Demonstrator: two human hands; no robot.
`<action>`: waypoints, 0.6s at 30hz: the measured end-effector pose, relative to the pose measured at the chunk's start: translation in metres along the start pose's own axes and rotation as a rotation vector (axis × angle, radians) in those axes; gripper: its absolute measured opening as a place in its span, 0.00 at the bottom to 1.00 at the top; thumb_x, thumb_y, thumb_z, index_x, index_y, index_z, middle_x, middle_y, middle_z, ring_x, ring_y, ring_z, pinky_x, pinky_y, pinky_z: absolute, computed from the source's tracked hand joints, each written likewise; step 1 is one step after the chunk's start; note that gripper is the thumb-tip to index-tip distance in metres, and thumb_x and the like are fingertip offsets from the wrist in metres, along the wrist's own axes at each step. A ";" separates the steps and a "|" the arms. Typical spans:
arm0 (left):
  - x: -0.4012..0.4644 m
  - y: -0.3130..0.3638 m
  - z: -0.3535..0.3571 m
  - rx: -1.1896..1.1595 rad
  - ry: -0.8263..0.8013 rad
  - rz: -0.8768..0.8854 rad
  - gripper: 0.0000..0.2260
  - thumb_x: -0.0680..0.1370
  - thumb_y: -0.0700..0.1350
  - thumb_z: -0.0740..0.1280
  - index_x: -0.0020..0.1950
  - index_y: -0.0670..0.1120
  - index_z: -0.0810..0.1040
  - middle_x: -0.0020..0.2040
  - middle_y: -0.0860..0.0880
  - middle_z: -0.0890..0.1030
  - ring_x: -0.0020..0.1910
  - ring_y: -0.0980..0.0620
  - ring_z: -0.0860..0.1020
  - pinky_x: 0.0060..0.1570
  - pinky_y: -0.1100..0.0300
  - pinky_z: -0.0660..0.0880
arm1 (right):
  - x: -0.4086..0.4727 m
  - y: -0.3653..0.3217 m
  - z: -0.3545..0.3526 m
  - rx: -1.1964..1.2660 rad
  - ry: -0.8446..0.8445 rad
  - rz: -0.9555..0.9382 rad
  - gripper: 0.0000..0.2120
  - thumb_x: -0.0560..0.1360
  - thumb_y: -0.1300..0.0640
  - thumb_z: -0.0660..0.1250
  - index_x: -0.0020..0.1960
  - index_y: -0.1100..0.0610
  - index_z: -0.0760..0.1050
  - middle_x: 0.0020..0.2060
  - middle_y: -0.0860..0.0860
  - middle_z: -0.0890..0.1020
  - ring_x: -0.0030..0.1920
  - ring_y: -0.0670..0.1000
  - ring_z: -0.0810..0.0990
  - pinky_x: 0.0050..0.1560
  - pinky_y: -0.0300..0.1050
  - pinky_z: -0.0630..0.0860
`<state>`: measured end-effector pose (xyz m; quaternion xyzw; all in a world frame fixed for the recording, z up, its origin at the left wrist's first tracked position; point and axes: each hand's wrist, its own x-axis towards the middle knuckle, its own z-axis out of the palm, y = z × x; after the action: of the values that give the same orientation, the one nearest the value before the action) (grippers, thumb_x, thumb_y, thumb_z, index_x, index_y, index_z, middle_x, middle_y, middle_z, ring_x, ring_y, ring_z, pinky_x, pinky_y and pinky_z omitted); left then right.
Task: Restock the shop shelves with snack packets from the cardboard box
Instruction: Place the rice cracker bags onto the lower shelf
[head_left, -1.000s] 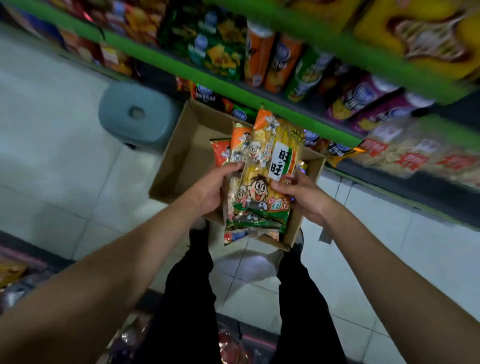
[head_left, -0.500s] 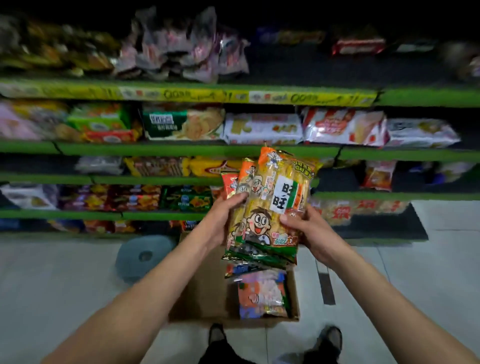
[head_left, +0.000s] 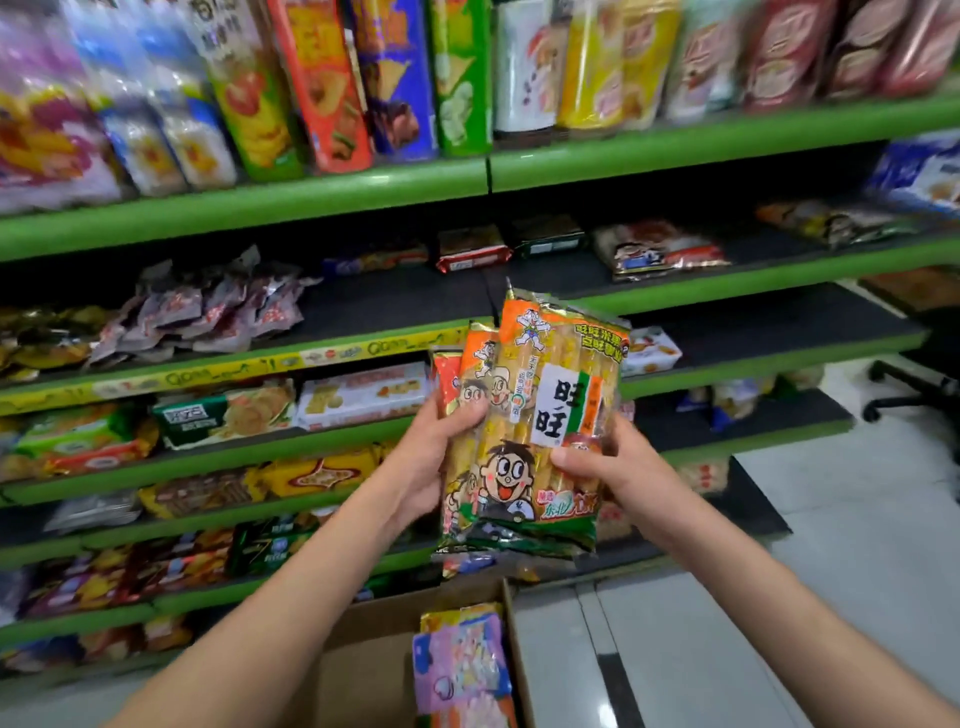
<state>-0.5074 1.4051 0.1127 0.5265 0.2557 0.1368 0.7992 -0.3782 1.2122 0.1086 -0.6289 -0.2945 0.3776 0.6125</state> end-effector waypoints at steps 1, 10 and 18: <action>0.003 0.001 0.019 0.007 -0.001 0.015 0.38 0.64 0.52 0.79 0.70 0.47 0.68 0.54 0.40 0.85 0.47 0.40 0.85 0.41 0.46 0.83 | -0.005 -0.007 -0.020 -0.002 -0.009 -0.017 0.34 0.61 0.41 0.82 0.63 0.41 0.72 0.58 0.45 0.84 0.56 0.50 0.85 0.58 0.56 0.79; 0.032 0.002 0.138 0.044 0.128 0.051 0.30 0.70 0.53 0.75 0.69 0.47 0.69 0.55 0.41 0.85 0.49 0.38 0.85 0.43 0.46 0.82 | -0.024 -0.041 -0.129 0.098 0.021 -0.051 0.30 0.66 0.48 0.80 0.63 0.46 0.72 0.56 0.49 0.85 0.54 0.54 0.86 0.58 0.59 0.80; 0.081 -0.009 0.154 0.128 0.125 0.057 0.21 0.75 0.52 0.72 0.65 0.50 0.71 0.46 0.53 0.87 0.42 0.51 0.87 0.35 0.58 0.82 | -0.008 -0.033 -0.166 0.169 0.091 0.020 0.30 0.66 0.55 0.79 0.64 0.51 0.71 0.55 0.52 0.86 0.52 0.57 0.86 0.55 0.60 0.81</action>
<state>-0.3552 1.3227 0.1317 0.5738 0.2983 0.1753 0.7423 -0.2406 1.1167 0.1364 -0.5943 -0.2274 0.3781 0.6724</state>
